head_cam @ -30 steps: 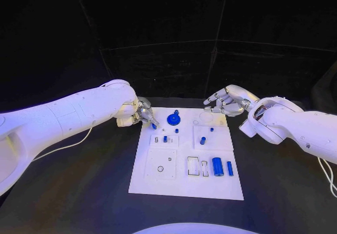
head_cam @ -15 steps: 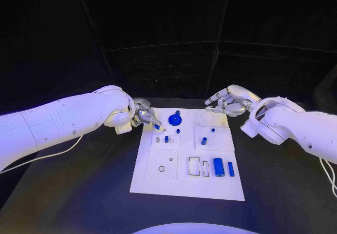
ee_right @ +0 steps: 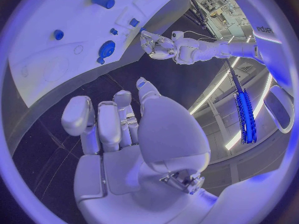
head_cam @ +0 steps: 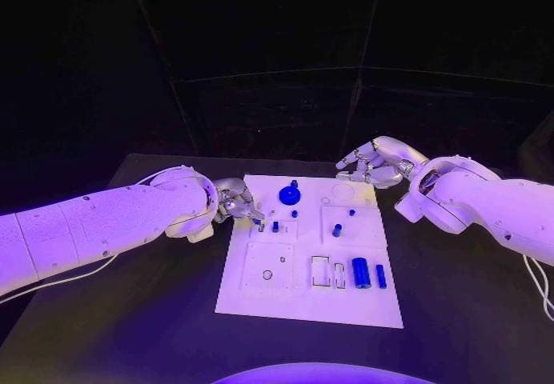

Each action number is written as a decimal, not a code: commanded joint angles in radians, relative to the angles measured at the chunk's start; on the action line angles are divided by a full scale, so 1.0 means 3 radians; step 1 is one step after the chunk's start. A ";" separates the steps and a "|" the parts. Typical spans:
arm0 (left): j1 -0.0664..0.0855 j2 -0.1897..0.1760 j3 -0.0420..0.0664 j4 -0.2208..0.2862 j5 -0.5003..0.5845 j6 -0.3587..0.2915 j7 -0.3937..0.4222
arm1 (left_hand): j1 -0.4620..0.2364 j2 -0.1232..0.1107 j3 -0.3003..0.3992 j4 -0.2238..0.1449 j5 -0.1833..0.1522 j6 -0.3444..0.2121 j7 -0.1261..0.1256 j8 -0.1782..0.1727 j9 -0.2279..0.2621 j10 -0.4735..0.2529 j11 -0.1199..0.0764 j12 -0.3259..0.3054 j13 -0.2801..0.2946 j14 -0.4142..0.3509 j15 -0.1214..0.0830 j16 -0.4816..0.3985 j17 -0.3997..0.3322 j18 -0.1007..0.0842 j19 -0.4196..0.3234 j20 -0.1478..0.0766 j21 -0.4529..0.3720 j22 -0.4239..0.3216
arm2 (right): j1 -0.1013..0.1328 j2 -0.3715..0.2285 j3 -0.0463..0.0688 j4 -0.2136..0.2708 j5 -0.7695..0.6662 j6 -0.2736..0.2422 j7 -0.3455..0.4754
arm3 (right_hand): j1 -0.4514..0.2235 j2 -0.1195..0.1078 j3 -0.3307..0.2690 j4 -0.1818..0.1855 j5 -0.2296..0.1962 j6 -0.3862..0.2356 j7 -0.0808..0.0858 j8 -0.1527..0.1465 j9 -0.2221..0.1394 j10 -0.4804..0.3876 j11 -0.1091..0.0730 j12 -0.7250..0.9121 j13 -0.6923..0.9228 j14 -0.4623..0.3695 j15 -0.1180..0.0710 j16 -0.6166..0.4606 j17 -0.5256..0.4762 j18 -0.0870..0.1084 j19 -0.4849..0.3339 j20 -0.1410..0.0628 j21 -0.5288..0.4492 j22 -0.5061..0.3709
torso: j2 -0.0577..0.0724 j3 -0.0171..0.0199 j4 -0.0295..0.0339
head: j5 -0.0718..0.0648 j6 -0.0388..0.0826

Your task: Assemble the parts on the task board

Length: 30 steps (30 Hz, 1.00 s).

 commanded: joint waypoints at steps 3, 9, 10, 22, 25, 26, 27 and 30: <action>-0.0022 0.0010 0.0004 0.0030 -0.0293 -0.0134 0.0083 | 0.0000 -0.0005 0.0289 -0.0265 0.0017 -0.0001 -0.0018 0.0014 -0.0001 0.0030 0.0003 0.0005 -0.0001 0.0340 -0.0025 0.0011 0.0878 -0.0004 0.0013 -0.0001 0.0015 -0.0001 | 0.0005 0.0006 0.0001 -0.0001 0.0019 0.0019 0.0039 | 0.0000 0.0028 -0.0004 0.0020 -0.0022 -0.0023 0.0005 0.0025 0.0005 -0.0009 0.0003 -0.0006 -0.0005 0.0053 -0.0002 -0.0020 -0.0004 0.0024 -0.0014 0.0009 -0.0013 -0.0007 | 0.0000 0.0000 -0.0006 | 0.0010 -0.0001; -0.0033 0.0034 0.0004 0.0022 -0.0321 -0.0025 0.0002 | -0.0003 -0.0009 0.0298 -0.0266 0.0017 -0.0001 -0.0018 0.0015 -0.0001 0.0030 0.0003 0.0003 -0.0003 0.0340 -0.0026 0.0011 0.0878 -0.0004 0.0013 -0.0001 0.0013 -0.0002 | 0.0004 0.0009 0.0001 -0.0004 0.0019 0.0021 0.0042 | 0.0000 0.0028 -0.0004 0.0020 -0.0022 -0.0023 0.0005 0.0025 0.0005 -0.0009 0.0003 -0.0006 -0.0005 0.0053 -0.0002 -0.0020 -0.0004 0.0024 -0.0014 0.0009 -0.0013 -0.0007 | 0.0004 0.0002 -0.0003 | 0.0006 -0.0007; -0.0034 0.0041 0.0004 0.0017 -0.0323 0.0000 -0.0015 | -0.0007 -0.0011 0.0305 -0.0266 0.0017 0.0000 -0.0018 0.0016 -0.0001 0.0031 0.0003 0.0003 -0.0003 0.0340 -0.0026 0.0011 0.0878 -0.0004 0.0012 -0.0002 0.0012 -0.0003 | 0.0004 0.0010 0.0001 -0.0005 0.0019 0.0021 0.0042 | 0.0000 0.0028 -0.0004 0.0020 -0.0022 -0.0023 0.0005 0.0025 0.0005 -0.0009 0.0003 -0.0006 -0.0005 0.0053 -0.0002 -0.0020 -0.0004 0.0024 -0.0014 0.0009 -0.0013 -0.0007 | 0.0002 0.0004 0.0000 | 0.0007 -0.0009; -0.0052 0.0106 0.0003 -0.0042 -0.0373 0.0157 -0.0125 | -0.0016 -0.0020 0.0329 -0.0268 0.0017 -0.0001 -0.0018 0.0018 -0.0002 0.0029 0.0003 -0.0005 -0.0013 0.0340 -0.0027 0.0011 0.0878 -0.0002 0.0009 -0.0003 0.0006 -0.0012 | 0.0004 0.0010 0.0001 -0.0007 0.0021 0.0024 0.0046 | 0.0000 0.0028 -0.0004 0.0020 -0.0022 -0.0023 0.0005 0.0025 0.0005 -0.0009 0.0003 -0.0006 -0.0005 0.0053 -0.0002 -0.0020 -0.0004 0.0024 -0.0014 0.0009 -0.0013 -0.0007 | 0.0000 0.0003 -0.0007 | -0.0006 -0.0019; -0.0055 0.0125 0.0003 -0.0052 -0.0411 0.0166 -0.0129 | -0.0016 -0.0020 0.0329 -0.0268 0.0017 -0.0001 -0.0018 0.0018 -0.0002 0.0029 0.0003 -0.0005 -0.0013 0.0340 -0.0027 0.0011 0.0878 -0.0002 0.0009 -0.0003 0.0006 -0.0012 | 0.0004 0.0010 0.0001 -0.0007 0.0022 0.0024 0.0046 | 0.0000 0.0028 -0.0004 0.0020 -0.0022 -0.0023 0.0005 0.0025 0.0005 -0.0009 0.0003 -0.0006 -0.0005 0.0053 -0.0002 -0.0020 -0.0004 0.0024 -0.0014 0.0009 -0.0013 -0.0007 | 0.0001 0.0002 -0.0004 | -0.0012 -0.0017; -0.0056 0.0130 0.0003 -0.0055 -0.0418 0.0169 -0.0130 | -0.0016 -0.0020 0.0329 -0.0268 0.0017 -0.0001 -0.0018 0.0018 -0.0002 0.0029 0.0003 -0.0005 -0.0013 0.0340 -0.0027 0.0011 0.0878 -0.0002 0.0009 -0.0003 0.0006 -0.0012 | 0.0004 0.0010 0.0001 -0.0007 0.0022 0.0025 0.0046 | 0.0000 0.0028 -0.0004 0.0020 -0.0022 -0.0023 0.0005 0.0025 0.0005 -0.0009 0.0003 -0.0006 -0.0005 0.0053 -0.0002 -0.0020 -0.0004 0.0024 -0.0014 0.0009 -0.0013 -0.0007 | 0.0001 0.0003 -0.0004 | -0.0012 -0.0017; -0.0056 0.0133 0.0003 -0.0056 -0.0422 0.0171 -0.0131 | -0.0016 -0.0020 0.0329 -0.0268 0.0017 -0.0001 -0.0018 0.0018 -0.0002 0.0029 0.0003 -0.0005 -0.0013 0.0340 -0.0027 0.0011 0.0878 -0.0002 0.0009 -0.0003 0.0006 -0.0012 | 0.0004 0.0011 0.0001 -0.0007 0.0023 0.0026 0.0046 | 0.0000 0.0028 -0.0004 0.0020 -0.0022 -0.0023 0.0005 0.0025 0.0005 -0.0009 0.0003 -0.0006 -0.0005 0.0053 -0.0002 -0.0020 -0.0004 0.0024 -0.0014 0.0009 -0.0013 -0.0007 | 0.0000 0.0002 -0.0003 | -0.0012 -0.0017; -0.0057 0.0140 0.0002 -0.0057 -0.0431 0.0184 -0.0131 | -0.0016 -0.0020 0.0329 -0.0268 0.0017 -0.0001 -0.0018 0.0018 -0.0002 0.0029 0.0003 -0.0005 -0.0013 0.0340 -0.0027 0.0011 0.0878 -0.0002 0.0009 -0.0003 0.0006 -0.0012 | 0.0004 0.0012 0.0001 -0.0008 0.0023 0.0028 0.0045 | 0.0000 0.0028 -0.0004 0.0020 -0.0022 -0.0023 0.0005 0.0025 0.0005 -0.0009 0.0003 -0.0006 -0.0005 0.0053 -0.0002 -0.0020 -0.0004 0.0024 -0.0014 0.0009 -0.0013 -0.0007 | 0.0001 0.0002 -0.0002 | -0.0011 -0.0020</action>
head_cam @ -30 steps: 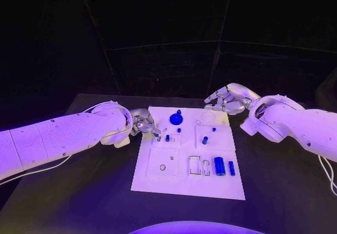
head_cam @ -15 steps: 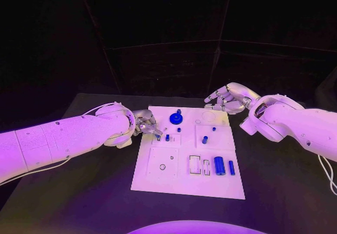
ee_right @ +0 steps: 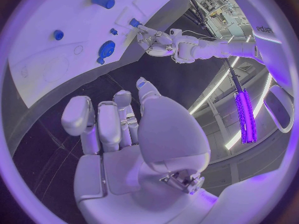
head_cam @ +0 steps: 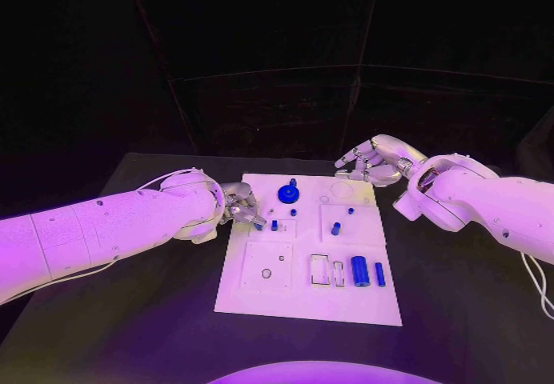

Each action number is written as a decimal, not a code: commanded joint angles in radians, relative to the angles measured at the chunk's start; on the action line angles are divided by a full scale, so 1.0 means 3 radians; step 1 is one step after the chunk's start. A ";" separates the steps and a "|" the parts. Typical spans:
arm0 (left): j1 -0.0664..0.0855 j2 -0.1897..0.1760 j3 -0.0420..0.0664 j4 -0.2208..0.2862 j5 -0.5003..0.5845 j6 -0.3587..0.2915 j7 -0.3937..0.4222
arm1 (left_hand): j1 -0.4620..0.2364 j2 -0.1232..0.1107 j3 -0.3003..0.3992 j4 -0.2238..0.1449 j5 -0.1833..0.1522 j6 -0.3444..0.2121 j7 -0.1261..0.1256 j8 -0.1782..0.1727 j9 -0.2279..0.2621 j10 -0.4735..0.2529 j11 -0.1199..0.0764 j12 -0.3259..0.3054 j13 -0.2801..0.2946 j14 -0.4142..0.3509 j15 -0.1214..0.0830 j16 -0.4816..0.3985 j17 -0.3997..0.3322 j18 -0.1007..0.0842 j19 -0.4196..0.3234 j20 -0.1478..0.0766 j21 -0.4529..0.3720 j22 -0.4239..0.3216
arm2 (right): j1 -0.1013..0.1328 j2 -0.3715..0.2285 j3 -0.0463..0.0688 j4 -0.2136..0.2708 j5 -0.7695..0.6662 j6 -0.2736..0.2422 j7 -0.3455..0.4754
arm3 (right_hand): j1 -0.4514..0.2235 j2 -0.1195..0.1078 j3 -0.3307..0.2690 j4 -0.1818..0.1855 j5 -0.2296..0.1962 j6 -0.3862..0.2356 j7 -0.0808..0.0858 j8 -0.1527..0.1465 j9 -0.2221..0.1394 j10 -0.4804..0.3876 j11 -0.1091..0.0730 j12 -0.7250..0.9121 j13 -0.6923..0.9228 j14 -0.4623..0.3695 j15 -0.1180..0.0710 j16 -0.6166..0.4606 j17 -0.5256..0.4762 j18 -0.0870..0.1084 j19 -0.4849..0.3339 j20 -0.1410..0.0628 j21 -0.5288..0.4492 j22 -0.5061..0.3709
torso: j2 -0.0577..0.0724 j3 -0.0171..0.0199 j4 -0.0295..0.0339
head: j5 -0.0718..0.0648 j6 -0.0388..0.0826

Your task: Assemble the parts on the task board

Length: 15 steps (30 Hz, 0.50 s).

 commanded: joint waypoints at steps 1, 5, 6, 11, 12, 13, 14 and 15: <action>0.0002 0.0008 0.0002 -0.0002 -0.0080 0.0080 -0.0032 | 0.0026 0.0014 0.0262 -0.0237 0.0007 -0.0002 -0.0020 0.0009 0.0003 0.0020 0.0002 -0.0005 -0.0003 0.0352 -0.0015 0.0011 0.0878 -0.0002 0.0009 -0.0003 0.0006 -0.0003 | 0.0006 0.0003 0.0001 0.0003 0.0016 0.0021 0.0032 | 0.0000 0.0028 -0.0004 0.0020 -0.0022 -0.0023 0.0004 0.0008 0.0005 -0.0010 0.0003 -0.0006 -0.0003 0.0053 -0.0002 -0.0020 -0.0004 0.0024 -0.0014 0.0009 -0.0013 -0.0003 | 0.0001 0.0000 0.0003 | -0.0002 -0.0005; 0.0000 0.0011 0.0002 -0.0010 -0.0083 0.0104 -0.0028 | 0.0026 0.0014 0.0262 -0.0237 0.0007 -0.0002 -0.0020 0.0009 0.0003 0.0020 0.0002 -0.0005 -0.0003 0.0352 -0.0015 0.0011 0.0878 -0.0002 0.0009 -0.0003 0.0006 -0.0003 | 0.0006 0.0006 0.0001 -0.0002 0.0016 0.0025 0.0032 | 0.0000 0.0030 -0.0008 0.0023 -0.0029 -0.0025 0.0004 0.0010 0.0005 -0.0009 0.0002 -0.0005 -0.0003 0.0055 -0.0003 -0.0021 -0.0004 0.0024 -0.0013 0.0009 -0.0014 -0.0004 | -0.0002 0.0001 0.0006 | -0.0001 -0.0011; 0.0000 0.0012 0.0002 -0.0012 -0.0083 0.0109 -0.0029 | 0.0026 0.0014 0.0262 -0.0237 0.0007 -0.0002 -0.0020 0.0009 0.0003 0.0020 0.0002 -0.0005 -0.0003 0.0352 -0.0015 0.0011 0.0878 -0.0002 0.0009 -0.0003 0.0006 -0.0003 | 0.0006 0.0007 0.0001 -0.0003 0.0016 0.0025 0.0032 | 0.0000 0.0030 -0.0008 0.0023 -0.0029 -0.0025 0.0004 0.0010 0.0005 -0.0009 0.0002 -0.0005 -0.0003 0.0055 -0.0003 -0.0021 -0.0004 0.0024 -0.0013 0.0009 -0.0014 -0.0004 | -0.0002 0.0001 0.0006 | -0.0001 -0.0011; -0.0001 0.0015 0.0002 -0.0024 -0.0084 0.0140 -0.0029 | 0.0018 0.0004 0.0288 -0.0241 0.0007 -0.0003 -0.0020 0.0012 0.0002 0.0021 0.0002 -0.0007 -0.0005 0.0352 -0.0015 0.0011 0.0878 -0.0002 0.0009 -0.0004 0.0005 -0.0004 | 0.0006 0.0009 0.0001 -0.0006 0.0016 0.0030 0.0032 | 0.0000 0.0030 -0.0008 0.0023 -0.0029 -0.0025 0.0004 0.0010 0.0005 -0.0009 0.0002 -0.0005 -0.0003 0.0055 -0.0003 -0.0021 -0.0004 0.0024 -0.0013 0.0009 -0.0014 -0.0004 | -0.0002 0.0000 0.0003 | -0.0007 -0.0015; -0.0001 0.0018 0.0002 -0.0026 -0.0084 0.0148 -0.0029 | 0.0018 0.0004 0.0288 -0.0241 0.0007 -0.0003 -0.0020 0.0012 0.0002 0.0021 0.0002 -0.0007 -0.0005 0.0352 -0.0015 0.0011 0.0878 -0.0002 0.0009 -0.0004 0.0005 -0.0004 | 0.0006 0.0010 0.0001 -0.0006 0.0016 0.0031 0.0032 | 0.0000 0.0030 -0.0008 0.0023 -0.0029 -0.0025 0.0004 0.0010 0.0005 -0.0009 0.0002 -0.0005 -0.0003 0.0055 -0.0003 -0.0021 -0.0004 0.0024 -0.0013 0.0009 -0.0014 -0.0004 | -0.0002 0.0002 0.0002 | -0.0007 -0.0015; -0.0001 0.0020 0.0002 -0.0026 -0.0084 0.0153 -0.0028 | 0.0018 0.0004 0.0288 -0.0241 0.0007 -0.0003 -0.0020 0.0012 0.0002 0.0021 0.0002 -0.0007 -0.0005 0.0352 -0.0015 0.0011 0.0878 -0.0002 0.0009 -0.0004 0.0005 -0.0004 | 0.0006 0.0010 0.0001 -0.0006 0.0016 0.0031 0.0032 | 0.0000 0.0030 -0.0008 0.0023 -0.0029 -0.0025 0.0004 0.0010 0.0005 -0.0009 0.0002 -0.0005 -0.0003 0.0055 -0.0003 -0.0021 -0.0004 0.0024 -0.0013 0.0009 -0.0014 -0.0004 | -0.0002 0.0002 0.0001 | -0.0005 -0.0014; -0.0001 0.0022 0.0002 -0.0026 -0.0084 0.0157 -0.0028 | 0.0018 0.0004 0.0288 -0.0241 0.0007 -0.0003 -0.0020 0.0012 0.0002 0.0021 0.0002 -0.0007 -0.0005 0.0352 -0.0015 0.0011 0.0878 -0.0002 0.0009 -0.0004 0.0005 -0.0004 | 0.0006 0.0010 0.0001 -0.0006 0.0016 0.0031 0.0032 | 0.0001 0.0031 -0.0009 0.0023 -0.0030 -0.0024 0.0004 0.0011 0.0005 -0.0006 0.0002 0.0000 0.0001 0.0055 -0.0003 -0.0021 -0.0003 0.0024 -0.0012 0.0008 -0.0015 -0.0004 | -0.0001 0.0000 0.0001 | -0.0002 -0.0014; -0.0001 0.0025 0.0002 -0.0026 -0.0084 0.0162 -0.0028 | 0.0018 0.0004 0.0288 -0.0241 0.0007 -0.0003 -0.0020 0.0012 0.0002 0.0021 0.0002 -0.0007 -0.0005 0.0352 -0.0015 0.0011 0.0878 -0.0002 0.0009 -0.0004 0.0005 -0.0004 | 0.0006 0.0009 0.0001 -0.0006 0.0016 0.0032 0.0031 | 0.0001 0.0031 -0.0009 0.0023 -0.0030 -0.0024 0.0004 0.0011 0.0005 -0.0006 0.0002 0.0000 0.0001 0.0055 -0.0003 -0.0021 -0.0003 0.0024 -0.0012 0.0008 -0.0015 -0.0004 | -0.0001 -0.0001 0.0001 | -0.0001 -0.0015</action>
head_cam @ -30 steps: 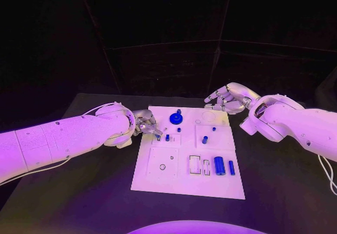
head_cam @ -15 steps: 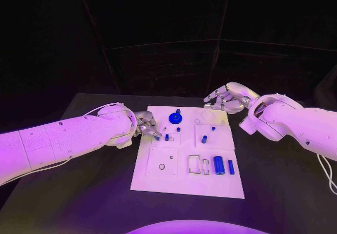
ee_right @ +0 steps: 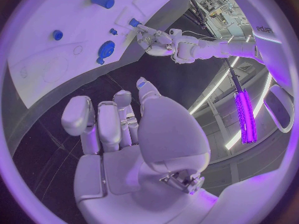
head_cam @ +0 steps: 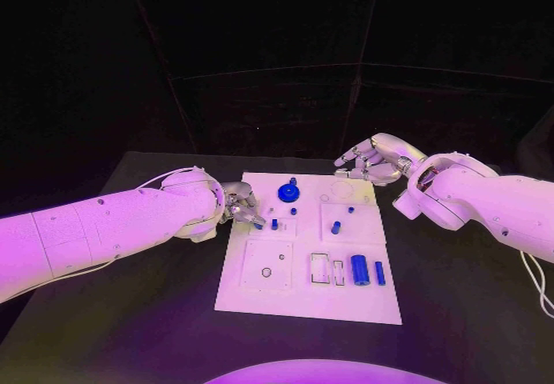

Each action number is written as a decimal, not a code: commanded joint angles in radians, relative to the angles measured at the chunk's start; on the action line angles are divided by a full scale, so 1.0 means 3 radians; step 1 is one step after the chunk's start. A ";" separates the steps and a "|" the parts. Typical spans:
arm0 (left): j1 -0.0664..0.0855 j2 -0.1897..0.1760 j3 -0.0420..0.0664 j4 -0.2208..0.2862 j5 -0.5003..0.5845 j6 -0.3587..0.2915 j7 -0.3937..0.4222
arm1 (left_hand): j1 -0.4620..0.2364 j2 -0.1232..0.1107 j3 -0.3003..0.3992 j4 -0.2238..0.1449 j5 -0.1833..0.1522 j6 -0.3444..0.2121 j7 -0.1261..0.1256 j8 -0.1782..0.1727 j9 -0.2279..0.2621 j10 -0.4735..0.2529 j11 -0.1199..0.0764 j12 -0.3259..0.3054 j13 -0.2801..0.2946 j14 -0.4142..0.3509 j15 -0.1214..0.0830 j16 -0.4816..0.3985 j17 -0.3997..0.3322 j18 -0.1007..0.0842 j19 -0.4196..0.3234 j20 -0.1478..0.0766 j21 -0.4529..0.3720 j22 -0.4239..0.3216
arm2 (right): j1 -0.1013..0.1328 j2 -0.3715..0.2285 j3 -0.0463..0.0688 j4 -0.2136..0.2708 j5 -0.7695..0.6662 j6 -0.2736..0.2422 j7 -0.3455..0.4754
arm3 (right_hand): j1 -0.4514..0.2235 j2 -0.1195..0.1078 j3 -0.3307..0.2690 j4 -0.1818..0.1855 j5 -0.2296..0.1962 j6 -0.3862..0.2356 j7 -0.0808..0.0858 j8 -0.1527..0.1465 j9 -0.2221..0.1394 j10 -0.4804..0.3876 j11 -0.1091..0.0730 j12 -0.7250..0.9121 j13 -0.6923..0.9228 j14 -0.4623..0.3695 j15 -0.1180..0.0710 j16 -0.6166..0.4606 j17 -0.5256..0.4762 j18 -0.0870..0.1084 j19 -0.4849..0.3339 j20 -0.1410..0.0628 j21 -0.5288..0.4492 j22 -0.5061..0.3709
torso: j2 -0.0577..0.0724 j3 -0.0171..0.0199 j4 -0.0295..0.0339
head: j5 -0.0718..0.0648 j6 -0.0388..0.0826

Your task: Assemble the parts on the task board

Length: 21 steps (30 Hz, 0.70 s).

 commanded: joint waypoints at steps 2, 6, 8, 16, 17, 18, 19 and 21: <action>-0.0001 0.0011 -0.0003 -0.0003 -0.0039 0.0094 -0.0021 | 0.0014 0.0001 0.0270 -0.0259 0.0007 0.0003 -0.0026 0.0014 0.0004 0.0021 0.0001 -0.0007 -0.0005 0.0352 -0.0015 0.0011 0.0878 -0.0002 0.0009 -0.0004 0.0005 -0.0004 | 0.0006 0.0002 0.0002 0.0003 0.0014 0.0025 0.0030 | 0.0001 0.0031 -0.0001 0.0015 -0.0010 -0.0024 0.0004 0.0011 0.0005 -0.0006 0.0002 0.0000 0.0001 0.0055 -0.0003 -0.0021 -0.0003 0.0024 -0.0012 0.0009 -0.0015 -0.0004 | 0.0001 -0.0002 -0.0004 | 0.0002 -0.0001; -0.0001 0.0033 -0.0003 -0.0026 0.0010 0.0086 -0.0023 | 0.0007 -0.0010 0.0287 -0.0262 0.0007 0.0005 -0.0027 0.0017 0.0004 0.0028 0.0001 -0.0002 0.0000 0.0352 -0.0015 0.0011 0.0878 -0.0001 0.0009 -0.0005 0.0003 -0.0006 | 0.0006 0.0000 0.0002 0.0003 0.0015 0.0022 0.0025 | 0.0001 0.0031 -0.0001 0.0015 -0.0011 -0.0024 0.0004 0.0012 0.0005 -0.0007 0.0002 -0.0001 0.0000 0.0055 -0.0003 -0.0022 -0.0004 0.0024 -0.0013 0.0009 -0.0015 -0.0005 | 0.0002 0.0000 -0.0002 | -0.0002 -0.0007; 0.0000 0.0047 -0.0002 -0.0042 0.0036 0.0080 -0.0026 | -0.0013 -0.0016 0.0297 -0.0254 0.0007 0.0008 -0.0026 0.0021 0.0004 0.0032 0.0002 0.0000 0.0001 0.0352 -0.0015 0.0011 0.0878 -0.0001 0.0009 -0.0005 0.0003 -0.0005 | 0.0006 0.0001 0.0002 0.0003 0.0015 0.0020 0.0023 | 0.0002 0.0032 -0.0001 0.0015 -0.0011 -0.0024 0.0004 0.0012 0.0005 -0.0007 0.0002 -0.0002 -0.0002 0.0055 -0.0003 -0.0024 -0.0006 0.0024 -0.0013 0.0009 -0.0016 -0.0005 | 0.0003 0.0001 -0.0001 | -0.0001 -0.0009; 0.0001 0.0109 -0.0002 -0.0116 0.0075 0.0078 -0.0092 | -0.0134 -0.0067 0.0317 -0.0208 0.0007 0.0034 -0.0035 0.0045 0.0006 0.0040 -0.0004 0.0001 -0.0004 0.0352 -0.0019 0.0011 0.0878 0.0000 0.0009 -0.0007 -0.0003 -0.0009 | 0.0006 0.0004 0.0002 0.0002 0.0015 0.0020 0.0020 | 0.0003 0.0033 0.0000 0.0015 -0.0011 -0.0024 0.0004 0.0013 0.0005 -0.0007 0.0002 -0.0002 -0.0001 0.0055 -0.0003 -0.0024 -0.0006 0.0024 -0.0012 0.0009 -0.0015 -0.0005 | 0.0003 -0.0002 -0.0004 | -0.0003 -0.0013; 0.0002 0.0115 -0.0002 -0.0122 0.0077 0.0084 -0.0101 | -0.0149 -0.0075 0.0317 -0.0203 0.0007 0.0036 -0.0037 0.0047 0.0006 0.0042 -0.0005 0.0003 -0.0004 0.0352 -0.0020 0.0011 0.0878 0.0000 0.0010 -0.0008 -0.0003 -0.0009 | 0.0006 0.0004 0.0002 0.0001 0.0015 0.0021 0.0020 | 0.0003 0.0033 0.0000 0.0015 -0.0011 -0.0024 0.0004 0.0013 0.0005 -0.0007 0.0002 -0.0002 -0.0001 0.0055 -0.0003 -0.0024 -0.0006 0.0024 -0.0012 0.0009 -0.0015 -0.0005 | 0.0003 -0.0002 -0.0004 | -0.0003 -0.0013; 0.0002 0.0121 -0.0002 -0.0127 0.0078 0.0093 -0.0112 | -0.0162 -0.0082 0.0317 -0.0199 0.0007 0.0038 -0.0038 0.0049 0.0006 0.0043 -0.0006 0.0004 -0.0003 0.0352 -0.0020 0.0011 0.0878 0.0000 0.0010 -0.0008 -0.0004 -0.0008 | 0.0006 0.0005 0.0002 -0.0001 0.0015 0.0021 0.0020 | 0.0003 0.0033 0.0000 0.0015 -0.0011 -0.0024 0.0004 0.0013 0.0005 -0.0007 0.0002 -0.0002 -0.0001 0.0055 -0.0003 -0.0024 -0.0006 0.0024 -0.0012 0.0009 -0.0015 -0.0005 | 0.0004 -0.0002 -0.0002 | -0.0008 -0.0018; 0.0002 0.0124 -0.0002 -0.0129 0.0079 0.0099 -0.0119 | -0.0177 -0.0093 0.0316 -0.0194 0.0007 0.0041 -0.0039 0.0051 0.0006 0.0045 -0.0007 0.0005 -0.0002 0.0352 -0.0021 0.0011 0.0878 0.0000 0.0011 -0.0009 -0.0003 -0.0007 | 0.0006 0.0005 0.0002 -0.0003 0.0015 0.0022 0.0020 | 0.0003 0.0033 0.0000 0.0015 -0.0011 -0.0024 0.0004 0.0013 0.0005 -0.0007 0.0002 -0.0002 -0.0001 0.0055 -0.0003 -0.0024 -0.0006 0.0024 -0.0012 0.0009 -0.0015 -0.0005 | 0.0005 -0.0002 -0.0001 | -0.0008 -0.0019; 0.0002 0.0131 -0.0002 -0.0134 0.0080 0.0118 -0.0135 | -0.0216 -0.0119 0.0309 -0.0182 0.0007 0.0048 -0.0043 0.0056 0.0005 0.0046 -0.0009 0.0007 -0.0003 0.0352 -0.0023 0.0011 0.0878 -0.0001 0.0013 -0.0010 -0.0002 -0.0003 | 0.0006 0.0006 0.0002 -0.0005 0.0015 0.0023 0.0020 | 0.0003 0.0033 0.0000 0.0015 -0.0011 -0.0024 0.0004 0.0013 0.0005 -0.0007 0.0002 -0.0002 -0.0001 0.0055 -0.0003 -0.0024 -0.0006 0.0024 -0.0012 0.0009 -0.0015 -0.0005 | 0.0003 -0.0003 0.0000 | -0.0009 -0.0024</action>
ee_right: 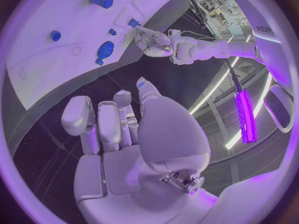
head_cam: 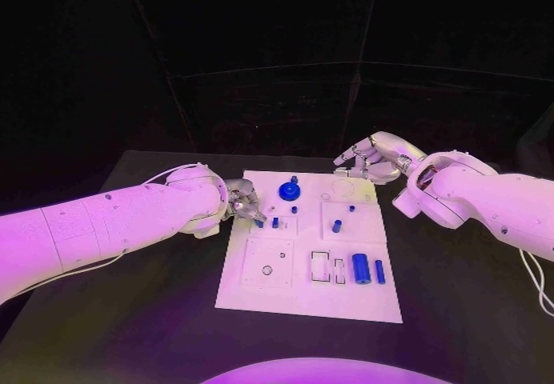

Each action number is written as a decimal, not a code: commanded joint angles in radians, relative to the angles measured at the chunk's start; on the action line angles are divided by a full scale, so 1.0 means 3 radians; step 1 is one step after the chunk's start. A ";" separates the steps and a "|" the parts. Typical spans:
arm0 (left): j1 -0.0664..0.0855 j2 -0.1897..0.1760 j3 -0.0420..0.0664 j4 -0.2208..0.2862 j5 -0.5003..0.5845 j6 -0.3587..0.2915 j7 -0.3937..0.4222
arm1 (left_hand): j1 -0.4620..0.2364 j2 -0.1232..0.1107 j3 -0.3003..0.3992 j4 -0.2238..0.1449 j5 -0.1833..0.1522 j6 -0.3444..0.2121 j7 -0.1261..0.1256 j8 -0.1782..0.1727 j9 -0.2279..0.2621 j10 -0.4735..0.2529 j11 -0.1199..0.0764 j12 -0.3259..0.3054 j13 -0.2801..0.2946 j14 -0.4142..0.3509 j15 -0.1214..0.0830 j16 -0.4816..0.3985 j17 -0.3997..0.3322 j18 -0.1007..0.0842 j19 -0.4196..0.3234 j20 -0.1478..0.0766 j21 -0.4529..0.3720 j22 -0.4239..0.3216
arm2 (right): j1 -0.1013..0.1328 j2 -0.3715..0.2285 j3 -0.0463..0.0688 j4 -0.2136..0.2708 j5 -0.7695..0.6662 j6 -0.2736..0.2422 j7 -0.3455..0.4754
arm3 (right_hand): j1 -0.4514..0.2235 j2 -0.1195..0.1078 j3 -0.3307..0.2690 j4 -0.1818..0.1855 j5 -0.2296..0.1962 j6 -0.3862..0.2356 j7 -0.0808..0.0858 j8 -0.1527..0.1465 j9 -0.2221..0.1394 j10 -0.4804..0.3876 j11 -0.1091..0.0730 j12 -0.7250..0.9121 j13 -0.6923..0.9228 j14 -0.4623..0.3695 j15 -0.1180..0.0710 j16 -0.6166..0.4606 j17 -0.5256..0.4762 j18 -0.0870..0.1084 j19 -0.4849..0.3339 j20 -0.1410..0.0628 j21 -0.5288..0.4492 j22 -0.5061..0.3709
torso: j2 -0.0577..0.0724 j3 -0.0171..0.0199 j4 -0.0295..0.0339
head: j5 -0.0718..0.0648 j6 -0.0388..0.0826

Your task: Assemble the parts on the task board

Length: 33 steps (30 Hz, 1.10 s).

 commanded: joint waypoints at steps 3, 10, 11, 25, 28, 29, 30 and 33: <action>-0.0009 0.0015 -0.0007 -0.0003 0.0037 0.0112 -0.0097 | -0.0089 -0.0045 0.0057 -0.0025 0.0008 0.0027 -0.0029 0.0021 -0.0004 0.0027 -0.0004 0.0010 0.0001 0.0352 -0.0026 0.0011 0.0878 -0.0002 0.0015 -0.0012 0.0000 0.0007 | 0.0006 0.0003 0.0001 -0.0001 0.0013 0.0024 0.0019 | 0.0003 0.0033 0.0000 0.0015 -0.0011 -0.0024 0.0004 0.0013 0.0005 -0.0007 0.0002 -0.0002 -0.0002 0.0055 -0.0003 -0.0013 -0.0003 0.0024 -0.0012 0.0008 -0.0015 -0.0005 | -0.0002 -0.0002 0.0004 | -0.0003 -0.0013; -0.0009 -0.0005 -0.0007 0.0020 0.0038 0.0153 -0.0121 | -0.0151 -0.0088 0.0041 -0.0007 0.0008 0.0054 -0.0040 0.0041 -0.0001 0.0047 -0.0012 0.0036 0.0026 0.0352 -0.0032 0.0011 0.0878 -0.0005 0.0022 -0.0017 0.0008 0.0021 | 0.0006 0.0002 0.0001 -0.0004 0.0013 0.0038 0.0017 | 0.0003 0.0033 0.0000 0.0015 -0.0011 -0.0024 0.0004 0.0013 0.0005 -0.0007 0.0002 -0.0002 -0.0002 0.0055 -0.0003 -0.0013 -0.0003 0.0024 -0.0012 0.0008 -0.0015 -0.0005 | -0.0004 -0.0002 0.0003 | -0.0007 -0.0017; -0.0009 -0.0009 -0.0007 0.0025 0.0038 0.0156 -0.0123 | -0.0153 -0.0091 0.0042 -0.0009 0.0008 0.0059 -0.0043 0.0044 0.0000 0.0052 -0.0014 0.0041 0.0033 0.0352 -0.0033 0.0011 0.0878 -0.0005 0.0023 -0.0018 0.0009 0.0022 | 0.0006 0.0001 0.0001 -0.0005 0.0013 0.0040 0.0018 | 0.0003 0.0033 0.0000 0.0015 -0.0011 -0.0024 0.0004 0.0013 0.0005 -0.0007 0.0002 -0.0002 -0.0002 0.0055 -0.0003 -0.0013 -0.0003 0.0024 -0.0012 0.0008 -0.0015 -0.0005 | -0.0003 -0.0002 0.0004 | -0.0009 -0.0017; -0.0009 -0.0013 -0.0007 0.0048 0.0038 0.0131 -0.0115 | -0.0153 -0.0104 0.0058 -0.0027 0.0009 0.0090 -0.0062 0.0074 0.0008 0.0082 -0.0030 0.0075 0.0067 0.0352 -0.0044 0.0011 0.0878 -0.0006 0.0027 -0.0025 0.0012 0.0029 | 0.0006 0.0006 0.0001 -0.0011 0.0013 0.0045 0.0021 | 0.0003 0.0033 0.0000 0.0015 -0.0011 -0.0024 0.0004 0.0013 0.0005 -0.0007 0.0002 -0.0002 -0.0002 0.0055 -0.0003 -0.0013 -0.0003 0.0024 -0.0012 0.0008 -0.0015 -0.0005 | -0.0002 -0.0002 0.0001 | -0.0008 -0.0011; -0.0009 -0.0007 -0.0007 0.0044 0.0038 0.0116 -0.0113 | -0.0153 -0.0104 0.0059 -0.0027 0.0009 0.0090 -0.0062 0.0074 0.0008 0.0082 -0.0030 0.0075 0.0066 0.0352 -0.0044 0.0011 0.0878 -0.0006 0.0027 -0.0025 0.0012 0.0029 | 0.0006 0.0006 0.0001 -0.0010 0.0013 0.0044 0.0022 | 0.0003 0.0033 0.0000 0.0015 -0.0011 -0.0024 0.0004 0.0013 0.0005 -0.0007 0.0002 -0.0002 -0.0002 0.0055 -0.0003 -0.0013 -0.0003 0.0024 -0.0012 0.0008 -0.0015 -0.0005 | -0.0001 -0.0002 0.0001 | -0.0010 -0.0013; -0.0009 -0.0005 -0.0007 0.0043 0.0038 0.0113 -0.0114 | -0.0153 -0.0105 0.0062 -0.0029 0.0009 0.0092 -0.0064 0.0077 0.0009 0.0082 -0.0032 0.0074 0.0064 0.0352 -0.0046 0.0011 0.0878 -0.0006 0.0027 -0.0027 0.0011 0.0029 | 0.0006 0.0007 0.0001 -0.0010 0.0013 0.0044 0.0022 | 0.0003 0.0033 0.0000 0.0015 -0.0011 -0.0024 0.0004 0.0013 0.0005 -0.0007 0.0002 -0.0002 -0.0002 0.0055 -0.0003 -0.0013 -0.0003 0.0024 -0.0012 0.0008 -0.0015 -0.0005 | 0.0000 -0.0002 0.0000 | -0.0010 -0.0012; -0.0009 -0.0004 -0.0007 0.0041 0.0038 0.0110 -0.0115 | -0.0163 -0.0112 0.0058 -0.0026 0.0008 0.0094 -0.0063 0.0080 0.0010 0.0084 -0.0032 0.0075 0.0064 0.0352 -0.0047 0.0011 0.0878 -0.0006 0.0027 -0.0028 0.0011 0.0029 | 0.0006 0.0007 0.0001 -0.0010 0.0013 0.0044 0.0022 | 0.0003 0.0033 0.0000 0.0015 -0.0011 -0.0024 0.0004 0.0013 0.0005 -0.0007 0.0002 -0.0002 -0.0002 0.0055 -0.0003 -0.0013 -0.0003 0.0024 -0.0012 0.0008 -0.0015 -0.0005 | -0.0002 -0.0001 0.0001 | -0.0011 -0.0014; -0.0009 0.0002 -0.0007 0.0038 0.0038 0.0101 -0.0122 | -0.0230 -0.0155 0.0015 0.0003 0.0007 0.0105 -0.0059 0.0093 0.0013 0.0090 -0.0029 0.0080 0.0066 0.0352 -0.0047 0.0011 0.0878 -0.0007 0.0030 -0.0031 0.0014 0.0034 | 0.0006 0.0007 0.0001 -0.0010 0.0013 0.0043 0.0022 | 0.0003 0.0033 0.0000 0.0015 -0.0011 -0.0024 0.0004 0.0013 0.0005 -0.0007 0.0002 -0.0002 -0.0002 0.0055 -0.0003 -0.0013 -0.0003 0.0024 -0.0012 0.0008 -0.0015 -0.0005 | -0.0003 -0.0001 0.0003 | -0.0012 -0.0017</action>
